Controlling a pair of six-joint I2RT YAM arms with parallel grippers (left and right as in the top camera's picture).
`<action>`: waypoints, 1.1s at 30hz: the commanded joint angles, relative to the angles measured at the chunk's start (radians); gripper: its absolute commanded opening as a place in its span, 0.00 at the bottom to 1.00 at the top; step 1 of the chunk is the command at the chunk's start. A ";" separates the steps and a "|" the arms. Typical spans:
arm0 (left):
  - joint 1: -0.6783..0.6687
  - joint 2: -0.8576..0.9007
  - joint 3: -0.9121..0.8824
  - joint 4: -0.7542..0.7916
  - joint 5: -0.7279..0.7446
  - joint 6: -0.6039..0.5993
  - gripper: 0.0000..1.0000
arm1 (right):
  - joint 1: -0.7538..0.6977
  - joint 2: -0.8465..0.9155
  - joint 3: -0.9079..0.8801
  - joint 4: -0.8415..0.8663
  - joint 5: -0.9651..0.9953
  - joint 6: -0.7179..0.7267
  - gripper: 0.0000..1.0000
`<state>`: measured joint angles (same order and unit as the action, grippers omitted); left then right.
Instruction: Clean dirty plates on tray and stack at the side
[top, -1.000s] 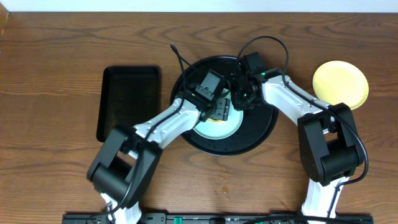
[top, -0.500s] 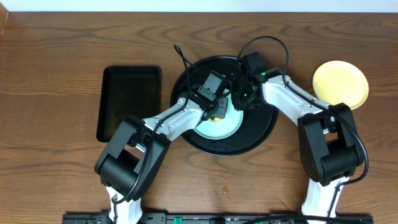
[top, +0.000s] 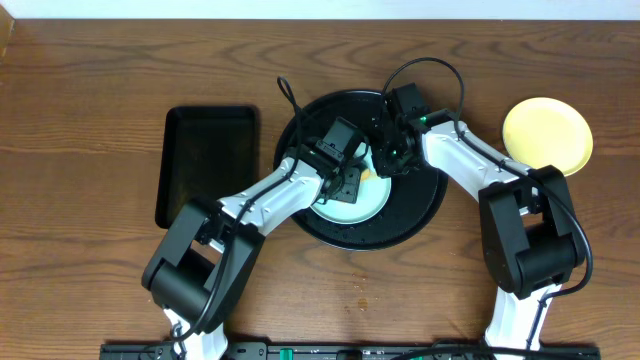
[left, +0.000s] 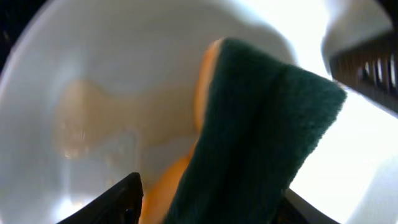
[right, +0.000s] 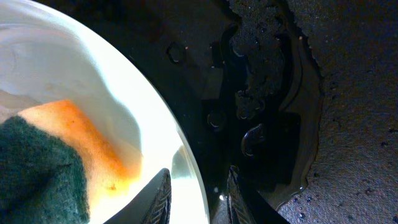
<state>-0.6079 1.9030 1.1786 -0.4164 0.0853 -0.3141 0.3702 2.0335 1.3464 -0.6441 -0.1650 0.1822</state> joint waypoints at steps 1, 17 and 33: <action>-0.002 -0.020 -0.015 -0.028 0.045 -0.002 0.59 | -0.003 0.014 -0.008 -0.003 0.025 0.004 0.28; 0.004 -0.162 0.011 -0.002 -0.041 0.006 0.08 | -0.003 0.014 -0.009 -0.004 0.026 0.004 0.24; 0.289 -0.581 0.011 -0.436 -0.108 -0.066 0.08 | -0.003 -0.006 0.033 0.011 0.075 -0.011 0.01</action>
<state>-0.3878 1.3167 1.1797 -0.7849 -0.0437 -0.3523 0.3695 2.0312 1.3479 -0.6422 -0.1696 0.1772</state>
